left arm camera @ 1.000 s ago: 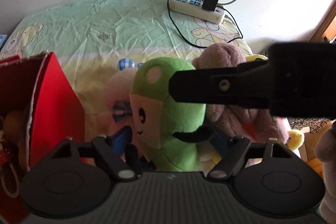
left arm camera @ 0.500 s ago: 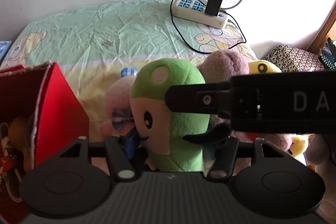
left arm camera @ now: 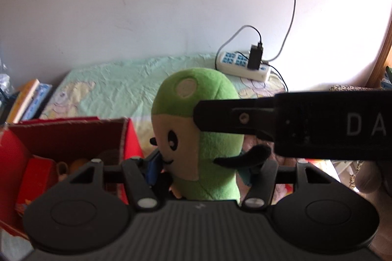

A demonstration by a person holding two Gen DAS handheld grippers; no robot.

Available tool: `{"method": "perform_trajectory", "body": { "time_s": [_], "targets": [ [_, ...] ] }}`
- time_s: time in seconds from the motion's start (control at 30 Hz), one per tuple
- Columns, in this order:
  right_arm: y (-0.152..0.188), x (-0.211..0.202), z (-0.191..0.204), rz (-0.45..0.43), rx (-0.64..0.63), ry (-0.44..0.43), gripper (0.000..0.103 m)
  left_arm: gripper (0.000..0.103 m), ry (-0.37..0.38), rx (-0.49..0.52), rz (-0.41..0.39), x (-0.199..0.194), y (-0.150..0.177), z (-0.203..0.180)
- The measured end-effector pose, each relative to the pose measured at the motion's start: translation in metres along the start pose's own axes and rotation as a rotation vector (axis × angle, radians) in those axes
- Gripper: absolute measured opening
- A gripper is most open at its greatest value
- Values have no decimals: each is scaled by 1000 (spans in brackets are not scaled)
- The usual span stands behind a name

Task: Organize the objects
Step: 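Pinch the green plush between both grippers and lift it off the bed, then carry the green plush with both grippers and lower it into the red box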

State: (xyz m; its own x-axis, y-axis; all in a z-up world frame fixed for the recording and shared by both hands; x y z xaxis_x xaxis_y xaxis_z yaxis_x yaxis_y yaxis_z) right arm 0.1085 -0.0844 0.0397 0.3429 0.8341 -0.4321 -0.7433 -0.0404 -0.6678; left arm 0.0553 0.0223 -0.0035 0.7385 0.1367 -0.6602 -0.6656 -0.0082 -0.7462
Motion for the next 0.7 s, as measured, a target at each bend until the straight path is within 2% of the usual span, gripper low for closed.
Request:
{"method": "perform_trajectory", "body": {
  "time_s": [0.2,0.37,0.5,0.7],
  "targets": [
    [-7,19,39,-28,-47,-58,50,63,-59,-1,-63,-29,-8,35],
    [-4,61,73,5,-33,-104,50,63,-108,-8,-73,-44,-5,88],
    [8,110,97,58,22,-119,50,63,-149,-1,-29,-43,10,141],
    [35,180,113,156,156,-115,49,63,-159,20,107,-18,45,220]
  ]
}}
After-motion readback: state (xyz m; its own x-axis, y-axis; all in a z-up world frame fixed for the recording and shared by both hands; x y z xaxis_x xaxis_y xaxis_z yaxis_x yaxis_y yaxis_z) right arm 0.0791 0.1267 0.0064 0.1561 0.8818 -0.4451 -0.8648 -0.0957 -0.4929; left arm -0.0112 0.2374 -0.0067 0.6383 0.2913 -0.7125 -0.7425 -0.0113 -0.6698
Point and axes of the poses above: each gripper's, at about its wrist camera, not at the fingertips, and x roughly the way its jaws point, z to its left, y to its underside, the point moved 5 cm from there along x, roughly the way its jaws point, and after that the axes turned 8 degrees about x, right-handed, at the moved point
